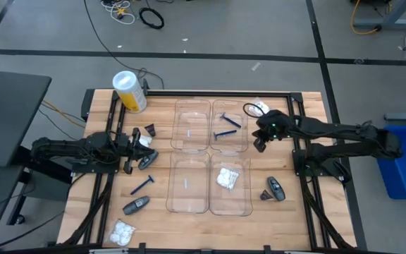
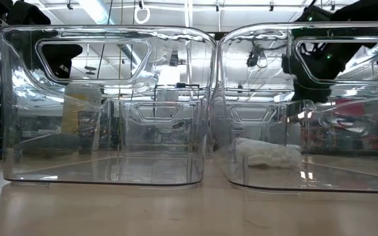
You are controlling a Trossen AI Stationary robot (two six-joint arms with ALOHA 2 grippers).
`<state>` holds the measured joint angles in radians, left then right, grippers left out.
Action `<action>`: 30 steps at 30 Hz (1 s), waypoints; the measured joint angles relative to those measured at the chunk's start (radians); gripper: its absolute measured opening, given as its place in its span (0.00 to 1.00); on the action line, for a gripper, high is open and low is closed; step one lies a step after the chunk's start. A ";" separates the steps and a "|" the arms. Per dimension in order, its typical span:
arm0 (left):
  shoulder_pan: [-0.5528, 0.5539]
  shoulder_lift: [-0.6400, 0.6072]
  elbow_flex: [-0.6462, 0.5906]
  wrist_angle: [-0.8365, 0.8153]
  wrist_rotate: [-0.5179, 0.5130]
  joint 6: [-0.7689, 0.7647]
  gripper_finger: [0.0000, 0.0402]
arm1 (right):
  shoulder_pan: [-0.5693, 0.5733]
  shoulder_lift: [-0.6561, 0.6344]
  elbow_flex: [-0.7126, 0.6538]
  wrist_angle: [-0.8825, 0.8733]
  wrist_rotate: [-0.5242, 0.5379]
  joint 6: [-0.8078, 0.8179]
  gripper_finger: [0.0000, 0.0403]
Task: Pick & Place Travel size toiletries
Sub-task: Put the right shave cream into the bottom left transparent bin
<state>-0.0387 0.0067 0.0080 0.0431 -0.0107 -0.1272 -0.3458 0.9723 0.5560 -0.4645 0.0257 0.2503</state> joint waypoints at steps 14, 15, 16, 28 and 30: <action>0.000 0.000 0.000 0.000 0.000 0.000 0.06 | 0.111 -0.151 0.000 -0.033 -0.001 -0.052 0.00; 0.000 0.000 0.000 0.000 0.000 0.000 0.06 | 0.128 -0.156 0.000 -0.032 -0.001 -0.060 0.00; 0.000 0.000 0.000 0.000 0.000 0.000 0.06 | 0.147 -0.159 0.000 -0.032 -0.002 -0.067 0.00; 0.000 0.000 0.000 0.000 0.000 0.000 0.06 | 0.423 -0.182 0.000 -0.026 -0.013 -0.113 0.00; 0.000 0.000 0.000 0.000 0.000 0.000 0.06 | 0.465 -0.182 0.000 -0.025 -0.013 -0.113 0.00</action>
<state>-0.0391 0.0067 0.0079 0.0433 -0.0109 -0.1273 0.1197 0.7898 0.5560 -0.4900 0.0132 0.1375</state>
